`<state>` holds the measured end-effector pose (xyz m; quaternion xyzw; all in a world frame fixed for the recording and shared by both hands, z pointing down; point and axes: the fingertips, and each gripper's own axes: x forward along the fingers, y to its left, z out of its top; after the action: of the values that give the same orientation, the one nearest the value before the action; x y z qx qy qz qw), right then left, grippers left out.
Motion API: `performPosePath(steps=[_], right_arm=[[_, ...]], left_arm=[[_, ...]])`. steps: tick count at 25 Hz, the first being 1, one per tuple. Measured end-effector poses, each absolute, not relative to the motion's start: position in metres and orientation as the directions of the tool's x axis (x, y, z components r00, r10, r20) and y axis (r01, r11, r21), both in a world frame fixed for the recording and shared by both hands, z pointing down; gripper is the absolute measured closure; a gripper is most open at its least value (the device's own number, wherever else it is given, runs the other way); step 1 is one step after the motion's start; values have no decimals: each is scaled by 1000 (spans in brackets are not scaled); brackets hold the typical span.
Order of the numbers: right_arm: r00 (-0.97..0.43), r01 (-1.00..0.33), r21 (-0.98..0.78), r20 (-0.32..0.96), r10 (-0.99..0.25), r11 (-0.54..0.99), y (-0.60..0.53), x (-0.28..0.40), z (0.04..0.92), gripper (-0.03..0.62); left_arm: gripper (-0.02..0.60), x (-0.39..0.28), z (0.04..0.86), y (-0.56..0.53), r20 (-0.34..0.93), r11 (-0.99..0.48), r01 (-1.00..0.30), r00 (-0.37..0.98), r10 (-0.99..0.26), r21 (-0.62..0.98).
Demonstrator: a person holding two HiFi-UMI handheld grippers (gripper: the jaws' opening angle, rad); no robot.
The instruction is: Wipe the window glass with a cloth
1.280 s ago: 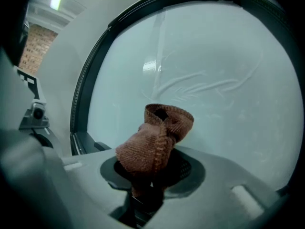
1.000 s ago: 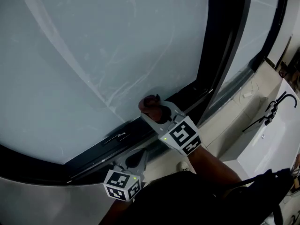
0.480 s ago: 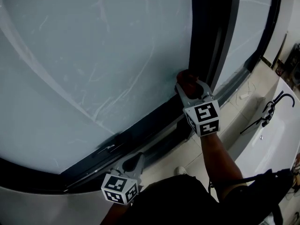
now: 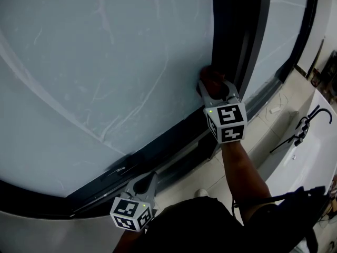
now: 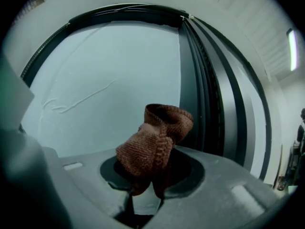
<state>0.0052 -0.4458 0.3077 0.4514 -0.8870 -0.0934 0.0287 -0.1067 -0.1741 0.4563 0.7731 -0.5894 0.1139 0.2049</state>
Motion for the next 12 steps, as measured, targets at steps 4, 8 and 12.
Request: performPosePath(steps=[4,8,12], right_arm=[[-596,-792,191,-36,-802,580,-449,3,305,490],[-597,-792,179,-23,-802,584,-448,-2,306,490],[-606,-784,166,-1,-795,598,-443,-7,305,490]], left_arm=[[565,-102,456,-178,416,-228,-957,285,-864,180],[565,-106,457,-176,416,-217,-958,277,-866,186],[565,-110,458,-172,414,-207,-959,271,-869,194]])
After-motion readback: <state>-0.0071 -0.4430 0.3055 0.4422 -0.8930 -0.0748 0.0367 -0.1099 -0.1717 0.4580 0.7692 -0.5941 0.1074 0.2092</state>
